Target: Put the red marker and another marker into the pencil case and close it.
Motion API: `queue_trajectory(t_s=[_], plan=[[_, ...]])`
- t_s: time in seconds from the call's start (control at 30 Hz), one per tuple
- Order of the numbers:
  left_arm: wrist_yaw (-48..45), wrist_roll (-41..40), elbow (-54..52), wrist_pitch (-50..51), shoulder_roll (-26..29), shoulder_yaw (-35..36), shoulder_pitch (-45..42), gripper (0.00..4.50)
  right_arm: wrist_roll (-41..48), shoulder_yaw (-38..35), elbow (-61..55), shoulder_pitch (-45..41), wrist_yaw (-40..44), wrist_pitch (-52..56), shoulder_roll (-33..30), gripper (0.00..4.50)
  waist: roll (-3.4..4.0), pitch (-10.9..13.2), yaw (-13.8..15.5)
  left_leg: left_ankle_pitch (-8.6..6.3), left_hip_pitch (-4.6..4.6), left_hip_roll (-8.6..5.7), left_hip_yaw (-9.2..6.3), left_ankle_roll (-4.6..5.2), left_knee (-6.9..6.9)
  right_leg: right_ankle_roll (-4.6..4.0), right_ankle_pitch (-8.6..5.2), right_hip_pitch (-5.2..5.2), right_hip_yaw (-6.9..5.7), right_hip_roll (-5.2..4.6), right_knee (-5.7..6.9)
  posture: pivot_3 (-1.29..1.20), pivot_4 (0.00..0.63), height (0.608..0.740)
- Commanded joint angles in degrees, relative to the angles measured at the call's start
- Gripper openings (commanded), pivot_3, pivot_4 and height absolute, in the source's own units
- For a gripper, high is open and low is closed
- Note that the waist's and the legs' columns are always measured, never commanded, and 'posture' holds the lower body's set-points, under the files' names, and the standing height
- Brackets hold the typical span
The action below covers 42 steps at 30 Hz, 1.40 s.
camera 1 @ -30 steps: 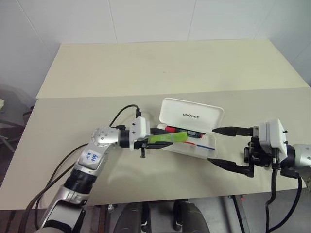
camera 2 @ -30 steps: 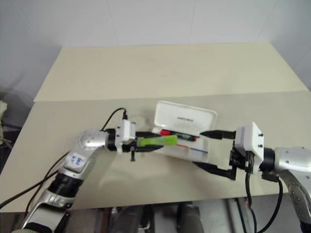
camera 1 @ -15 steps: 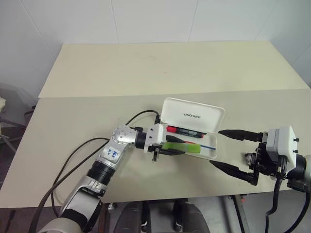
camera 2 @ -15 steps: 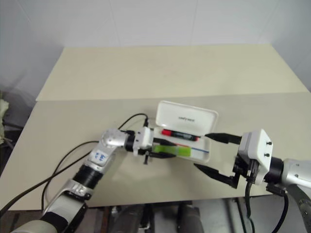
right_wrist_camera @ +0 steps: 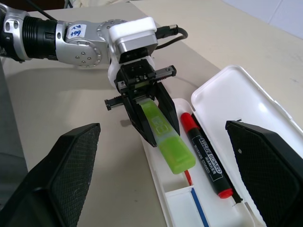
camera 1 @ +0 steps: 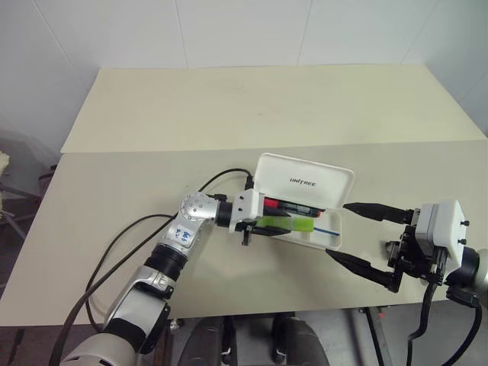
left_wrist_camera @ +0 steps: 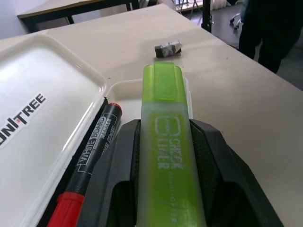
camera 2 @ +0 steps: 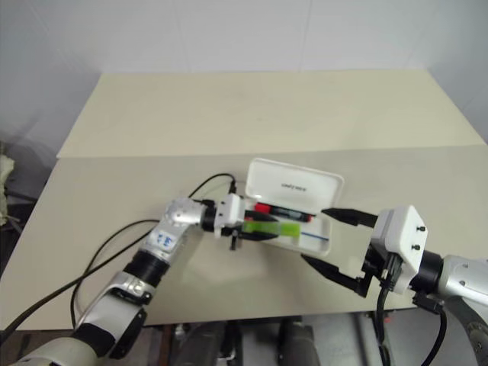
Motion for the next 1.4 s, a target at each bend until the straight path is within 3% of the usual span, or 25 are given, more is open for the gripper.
queue_trajectory(t_s=[0.03,0.5,0.53,0.8,1.13,1.4], plan=[[-0.8,-0.9,-3.0,0.9,0.5,0.9,-1.5,1.13,0.8,0.0,-1.3,-0.7,-0.9,-1.0,0.7,4.50,0.00,0.0,0.0,0.00,0.00,0.00,0.00,0.00,0.00,0.00,0.00,0.00,0.00,0.00,0.00,0.00,0.150,0.740],[-1.4,2.3,3.4,-3.3,-0.3,0.2,-3.6,1.13,0.8,0.1,-2.4,-0.3,-2.2,-1.0,1.4,4.50,0.00,0.0,0.0,-0.01,-0.01,0.00,0.00,0.01,0.02,0.00,0.00,0.00,0.00,0.00,0.01,0.00,0.150,0.740],[-1.5,2.2,3.7,-3.3,-0.5,0.1,-3.7,1.85,0.8,0.2,-2.5,-0.3,-2.4,-1.0,1.4,4.50,0.00,0.0,0.0,0.00,-0.01,0.00,0.00,0.01,0.02,0.00,0.00,0.00,-0.01,0.00,0.01,0.00,0.150,0.740],[-2.2,2.2,3.7,-3.4,-1.7,0.3,-3.4,4.48,0.8,0.4,-2.8,-0.3,-3.1,-0.9,1.4,4.50,0.00,0.0,0.0,0.00,0.00,0.00,0.01,0.02,0.05,0.01,0.00,0.00,-0.06,0.00,0.03,0.00,0.150,0.740],[-2.1,-2.8,-5.6,2.4,-0.4,3.0,1.3,4.48,1.3,1.7,-1.4,-0.4,-4.6,0.1,2.7,4.50,0.00,0.0,-0.1,0.00,0.00,0.00,0.00,0.02,0.04,0.01,0.00,0.00,0.00,0.00,0.03,0.00,0.150,0.740],[0.6,-7.4,-20.2,9.7,3.1,6.5,9.0,4.48,-1.1,-1.4,0.3,6.3,-10.5,0.5,7.9,4.50,0.01,0.0,-0.1,0.00,0.01,0.00,0.01,0.02,0.06,0.01,0.00,0.01,0.06,-0.01,0.09,0.00,0.150,0.740]])
